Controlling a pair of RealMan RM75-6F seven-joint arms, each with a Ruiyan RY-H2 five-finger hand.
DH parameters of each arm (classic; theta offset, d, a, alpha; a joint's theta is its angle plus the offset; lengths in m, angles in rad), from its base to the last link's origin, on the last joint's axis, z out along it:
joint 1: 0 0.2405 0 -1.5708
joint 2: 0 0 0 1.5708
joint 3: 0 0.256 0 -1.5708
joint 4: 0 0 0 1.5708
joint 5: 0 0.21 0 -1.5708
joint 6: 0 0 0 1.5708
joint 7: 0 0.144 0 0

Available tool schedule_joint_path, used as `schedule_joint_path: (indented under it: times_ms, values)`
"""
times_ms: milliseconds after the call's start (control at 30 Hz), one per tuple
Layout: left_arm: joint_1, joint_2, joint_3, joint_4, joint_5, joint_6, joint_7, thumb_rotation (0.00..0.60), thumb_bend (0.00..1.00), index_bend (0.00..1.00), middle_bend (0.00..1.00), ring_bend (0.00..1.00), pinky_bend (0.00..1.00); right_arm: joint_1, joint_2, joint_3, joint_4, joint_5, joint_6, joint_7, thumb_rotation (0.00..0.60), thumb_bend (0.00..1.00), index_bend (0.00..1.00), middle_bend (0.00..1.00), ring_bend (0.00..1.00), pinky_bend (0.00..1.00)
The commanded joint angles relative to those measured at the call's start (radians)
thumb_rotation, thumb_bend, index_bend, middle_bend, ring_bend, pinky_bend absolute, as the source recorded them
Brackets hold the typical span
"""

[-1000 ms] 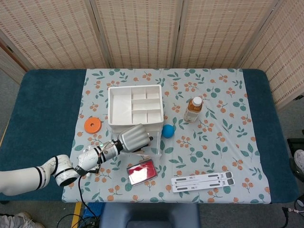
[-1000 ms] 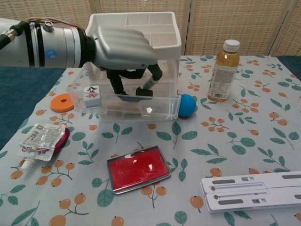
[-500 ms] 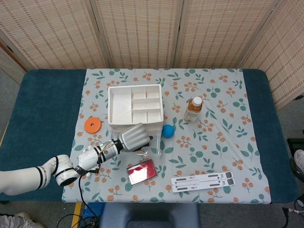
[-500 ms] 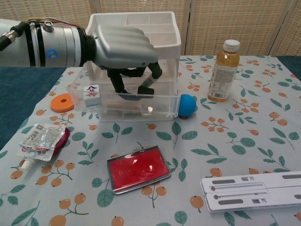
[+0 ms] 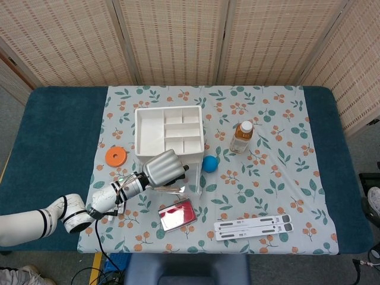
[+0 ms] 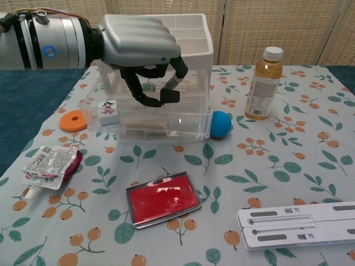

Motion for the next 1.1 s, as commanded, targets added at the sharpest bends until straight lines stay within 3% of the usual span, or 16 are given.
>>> schedule_joint_path:
  times_ms: [33,400,733,1100]
  values:
    - [0.021,0.02,0.0,-0.019,0.011,0.036,-0.011,0.6,0.33,0.58,0.93,1.0,1.0,0.001,0.0,0.0,-0.001,-0.002,-0.001,0.0,0.6,0.38,0.03,0.15,0.09,0.11]
    - [0.135,0.113,0.018,-0.067,0.027,0.182,-0.066,0.6,0.33,0.58,0.93,1.0,1.0,0.006,-0.002,-0.001,-0.005,-0.015,-0.001,-0.005,0.6,0.38,0.03,0.15,0.09,0.11]
    - [0.311,0.218,0.069,-0.092,0.011,0.339,-0.132,0.6,0.33,0.58,0.93,1.0,1.0,0.018,-0.004,0.0,-0.004,-0.033,-0.008,0.001,0.6,0.38,0.03,0.15,0.09,0.11]
    - [0.456,0.251,0.116,-0.038,-0.043,0.389,-0.181,0.6,0.33,0.58,0.93,1.0,1.0,0.024,-0.007,-0.004,-0.009,-0.054,-0.004,-0.001,0.6,0.38,0.03,0.15,0.09,0.11]
